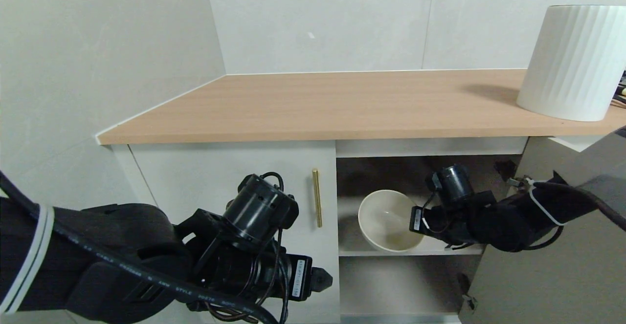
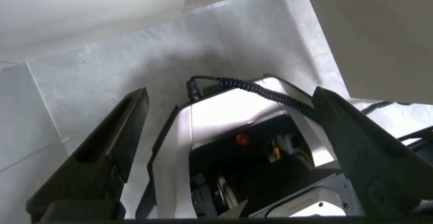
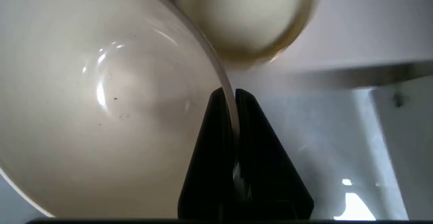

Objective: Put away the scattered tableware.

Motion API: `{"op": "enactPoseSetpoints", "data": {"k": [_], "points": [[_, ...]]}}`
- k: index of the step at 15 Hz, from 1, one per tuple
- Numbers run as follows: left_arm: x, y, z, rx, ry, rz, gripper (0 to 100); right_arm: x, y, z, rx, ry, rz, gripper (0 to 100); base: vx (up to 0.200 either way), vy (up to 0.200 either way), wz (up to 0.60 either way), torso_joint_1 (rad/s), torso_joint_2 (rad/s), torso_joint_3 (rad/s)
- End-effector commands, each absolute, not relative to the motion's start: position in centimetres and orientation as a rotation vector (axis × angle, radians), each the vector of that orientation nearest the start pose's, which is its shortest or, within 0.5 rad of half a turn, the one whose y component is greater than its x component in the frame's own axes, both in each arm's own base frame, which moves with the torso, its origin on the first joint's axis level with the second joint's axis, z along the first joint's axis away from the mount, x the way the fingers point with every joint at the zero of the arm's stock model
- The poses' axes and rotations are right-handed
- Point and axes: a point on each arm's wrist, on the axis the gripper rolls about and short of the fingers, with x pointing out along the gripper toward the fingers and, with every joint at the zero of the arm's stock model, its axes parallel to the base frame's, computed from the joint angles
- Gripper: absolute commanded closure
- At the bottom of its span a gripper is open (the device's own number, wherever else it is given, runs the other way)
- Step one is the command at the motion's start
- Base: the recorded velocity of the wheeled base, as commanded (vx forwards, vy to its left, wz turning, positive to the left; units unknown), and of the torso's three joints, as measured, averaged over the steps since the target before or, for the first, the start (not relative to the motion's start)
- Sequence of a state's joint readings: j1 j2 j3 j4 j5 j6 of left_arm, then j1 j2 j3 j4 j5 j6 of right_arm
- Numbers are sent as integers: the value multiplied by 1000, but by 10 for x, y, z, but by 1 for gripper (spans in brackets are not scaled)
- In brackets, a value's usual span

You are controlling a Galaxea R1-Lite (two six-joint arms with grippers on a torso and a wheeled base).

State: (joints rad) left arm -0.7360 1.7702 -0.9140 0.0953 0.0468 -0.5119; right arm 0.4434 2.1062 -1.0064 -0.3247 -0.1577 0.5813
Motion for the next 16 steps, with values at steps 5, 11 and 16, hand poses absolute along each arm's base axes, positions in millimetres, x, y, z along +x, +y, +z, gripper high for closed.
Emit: {"op": "enactPoseSetpoints", "data": {"k": [5,11,16], "points": [[215,-194,129,-91,1020,-386,0,373,141,37,343,777,-92,100,0,0,0,0,0,0],[215,-194,128,-89,1022,-385,0,386,138,31,369,753,-139,100,0,0,0,0,0,0],[215,-194,128,-90,1020,-384,0,393,136,24,361,744,-172,100,0,0,0,0,0,0]]}}
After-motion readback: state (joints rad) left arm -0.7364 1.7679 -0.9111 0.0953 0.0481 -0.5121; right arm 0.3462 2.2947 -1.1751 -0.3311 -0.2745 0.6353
